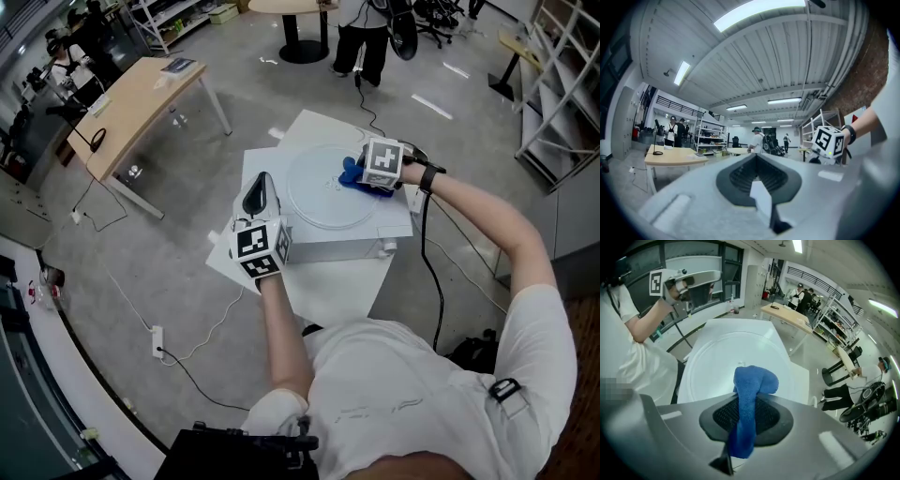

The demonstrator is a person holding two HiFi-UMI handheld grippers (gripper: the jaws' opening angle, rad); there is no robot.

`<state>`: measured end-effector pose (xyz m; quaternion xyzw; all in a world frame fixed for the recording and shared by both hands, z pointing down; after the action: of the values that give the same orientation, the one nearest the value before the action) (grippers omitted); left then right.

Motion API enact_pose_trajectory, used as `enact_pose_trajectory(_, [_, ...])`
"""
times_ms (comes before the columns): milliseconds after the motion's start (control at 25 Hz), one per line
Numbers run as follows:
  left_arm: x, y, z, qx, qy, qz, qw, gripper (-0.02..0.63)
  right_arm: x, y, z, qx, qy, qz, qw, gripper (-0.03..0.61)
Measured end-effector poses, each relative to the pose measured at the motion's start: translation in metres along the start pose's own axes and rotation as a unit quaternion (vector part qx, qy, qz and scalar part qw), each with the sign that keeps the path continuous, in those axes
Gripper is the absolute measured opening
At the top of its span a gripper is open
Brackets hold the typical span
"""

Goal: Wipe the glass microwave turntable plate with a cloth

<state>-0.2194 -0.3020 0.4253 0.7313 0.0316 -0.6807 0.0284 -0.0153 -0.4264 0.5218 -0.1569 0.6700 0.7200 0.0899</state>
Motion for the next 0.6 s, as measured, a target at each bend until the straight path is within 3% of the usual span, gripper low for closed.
enact_pose_trajectory(320, [0.001,0.012,-0.008,-0.013,-0.002,-0.001,0.9999,0.002,0.039,0.002,0.06,0.063,-0.062,-0.016,0.996,0.064])
enact_pose_trajectory(520, [0.011,0.01,0.0,-0.007,-0.003,-0.012,0.9999,0.002,0.068,0.015,0.051,0.064,-0.066,-0.01,0.996,0.064])
enact_pose_trajectory(600, [0.011,0.009,0.004,-0.001,-0.004,-0.014,0.9999,0.002,0.07,0.021,0.032,0.045,-0.057,-0.007,0.997,0.065])
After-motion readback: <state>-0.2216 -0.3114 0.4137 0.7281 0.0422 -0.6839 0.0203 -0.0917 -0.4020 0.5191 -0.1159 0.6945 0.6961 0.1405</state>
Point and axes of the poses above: the fingertips, and each gripper's own axes: y forward along the fingers, z to its left, x out of its top, the point moved 6 cm from there along -y, backward along the fingers, and after that the axes turned 8 degrees about y, right-handed, at the moved point
